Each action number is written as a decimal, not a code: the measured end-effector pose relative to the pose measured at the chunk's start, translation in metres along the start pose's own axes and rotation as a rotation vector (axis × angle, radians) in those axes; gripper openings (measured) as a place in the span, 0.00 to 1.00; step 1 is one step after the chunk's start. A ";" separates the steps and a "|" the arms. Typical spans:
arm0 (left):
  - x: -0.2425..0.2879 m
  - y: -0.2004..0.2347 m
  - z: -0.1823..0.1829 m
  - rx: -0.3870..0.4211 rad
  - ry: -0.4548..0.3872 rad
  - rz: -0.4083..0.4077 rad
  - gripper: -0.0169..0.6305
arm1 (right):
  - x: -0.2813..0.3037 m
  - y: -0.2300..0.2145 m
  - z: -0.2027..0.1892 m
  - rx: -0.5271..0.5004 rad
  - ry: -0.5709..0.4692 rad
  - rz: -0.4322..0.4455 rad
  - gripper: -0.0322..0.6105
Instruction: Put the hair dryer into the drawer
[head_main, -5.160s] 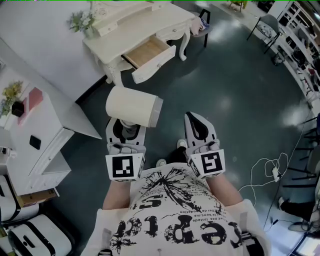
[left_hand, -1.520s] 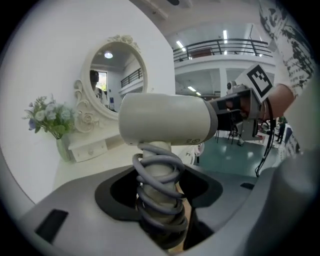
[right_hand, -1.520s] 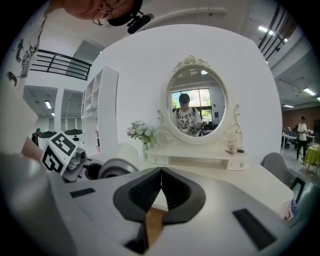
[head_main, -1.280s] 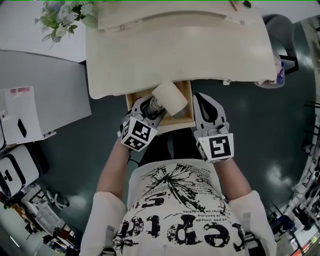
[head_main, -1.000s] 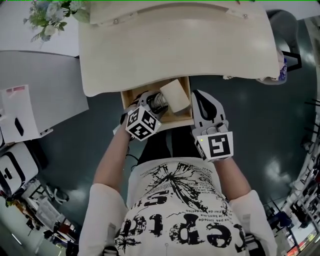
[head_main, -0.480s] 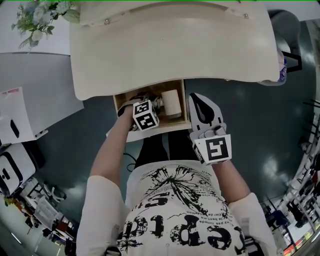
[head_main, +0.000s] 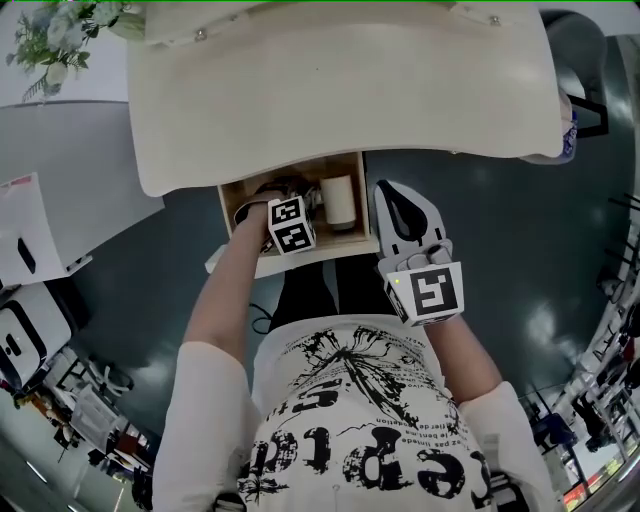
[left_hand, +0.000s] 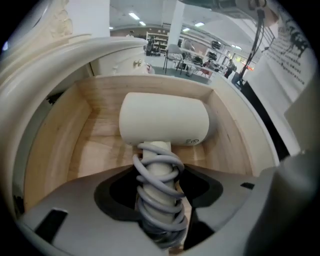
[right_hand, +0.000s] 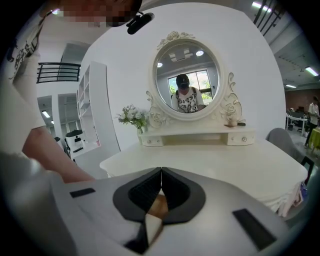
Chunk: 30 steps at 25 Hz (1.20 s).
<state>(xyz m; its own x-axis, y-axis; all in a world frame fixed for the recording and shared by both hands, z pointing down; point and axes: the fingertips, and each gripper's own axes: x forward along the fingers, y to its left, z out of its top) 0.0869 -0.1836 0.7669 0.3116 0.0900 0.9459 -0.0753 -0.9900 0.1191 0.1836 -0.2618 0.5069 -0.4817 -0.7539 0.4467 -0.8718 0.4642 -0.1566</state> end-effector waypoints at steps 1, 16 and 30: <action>0.002 0.000 -0.002 0.012 0.003 0.010 0.42 | 0.000 0.000 0.001 -0.004 0.000 0.005 0.08; -0.043 0.011 0.016 -0.156 -0.152 0.189 0.48 | -0.009 -0.003 0.014 0.060 0.003 -0.025 0.08; -0.207 0.054 0.042 -0.414 -0.487 0.576 0.06 | -0.014 0.028 0.070 0.036 -0.092 0.000 0.08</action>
<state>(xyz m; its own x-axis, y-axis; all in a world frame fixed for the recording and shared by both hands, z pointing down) 0.0580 -0.2600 0.5646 0.4831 -0.5648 0.6690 -0.6566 -0.7392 -0.1498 0.1598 -0.2705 0.4349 -0.4866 -0.7941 0.3642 -0.8735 0.4488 -0.1886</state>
